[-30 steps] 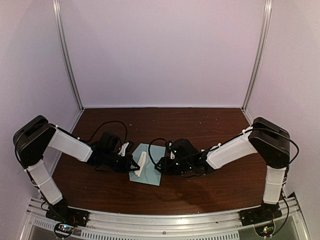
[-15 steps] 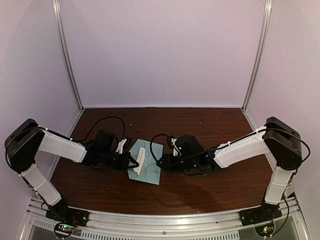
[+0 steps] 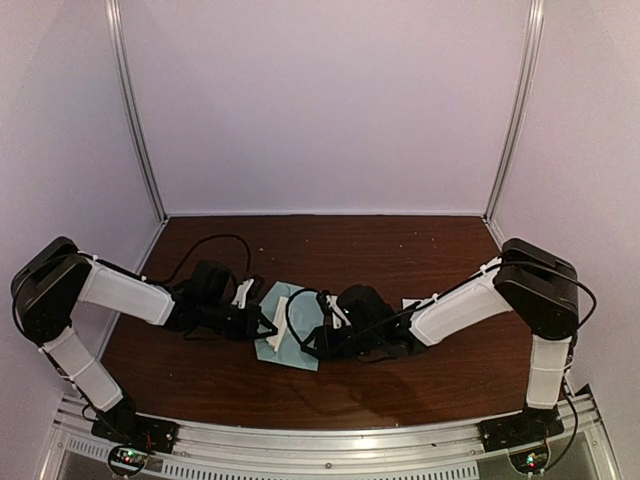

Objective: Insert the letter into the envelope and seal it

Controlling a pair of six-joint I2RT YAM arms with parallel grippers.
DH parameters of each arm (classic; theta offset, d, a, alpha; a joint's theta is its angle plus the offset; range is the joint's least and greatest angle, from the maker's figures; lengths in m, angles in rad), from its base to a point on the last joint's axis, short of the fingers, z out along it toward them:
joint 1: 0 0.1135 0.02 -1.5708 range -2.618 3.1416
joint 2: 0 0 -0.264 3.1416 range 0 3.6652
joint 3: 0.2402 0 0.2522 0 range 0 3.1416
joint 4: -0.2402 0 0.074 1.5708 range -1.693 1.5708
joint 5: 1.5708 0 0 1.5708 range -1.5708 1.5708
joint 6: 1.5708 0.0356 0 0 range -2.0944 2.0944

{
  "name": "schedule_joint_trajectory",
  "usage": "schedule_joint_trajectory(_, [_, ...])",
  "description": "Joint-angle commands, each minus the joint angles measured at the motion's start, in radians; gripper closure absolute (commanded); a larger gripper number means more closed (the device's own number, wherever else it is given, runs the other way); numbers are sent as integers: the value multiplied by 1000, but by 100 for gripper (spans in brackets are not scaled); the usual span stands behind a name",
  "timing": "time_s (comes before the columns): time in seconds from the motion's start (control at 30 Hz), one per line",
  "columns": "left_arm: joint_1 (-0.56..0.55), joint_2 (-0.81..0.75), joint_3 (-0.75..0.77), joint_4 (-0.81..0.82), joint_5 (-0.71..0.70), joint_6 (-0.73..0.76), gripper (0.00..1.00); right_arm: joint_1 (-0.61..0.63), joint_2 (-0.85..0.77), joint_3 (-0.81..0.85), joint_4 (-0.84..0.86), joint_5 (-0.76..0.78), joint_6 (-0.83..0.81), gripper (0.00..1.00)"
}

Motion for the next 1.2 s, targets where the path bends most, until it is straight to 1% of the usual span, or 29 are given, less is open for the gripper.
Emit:
schedule_joint_trajectory(0.0, [4,7,5,11,0,15,100,4,39,47,-32,1,15,59])
schedule_joint_trajectory(0.1, [4,-8,11,-13,-25,23,100,3,59,58,-88,27,30,59])
schedule_joint_trajectory(0.23, [18,-44,21,-83,-85,48,100,1,79,52,-114,34,48,60])
schedule_joint_trajectory(0.4, [89,-138,-17,-143,-120,69,100,-2,75,39,-149,64,59,60])
schedule_joint_trajectory(0.57, [100,-168,-21,-180,-119,83,100,-3,73,41,-153,65,60,60])
schedule_joint_trajectory(0.73, [116,-240,-29,-253,-186,98,100,-4,57,36,-156,77,62,60])
schedule_joint_trajectory(0.9, [125,-326,-42,-280,-220,97,100,-7,42,32,-163,87,61,60])
schedule_joint_trajectory(1.0, [126,-335,-45,-281,-203,96,100,-8,43,32,-157,82,60,60])
schedule_joint_trajectory(1.17, [126,-280,-58,-268,-161,89,100,-10,41,32,-153,78,62,60])
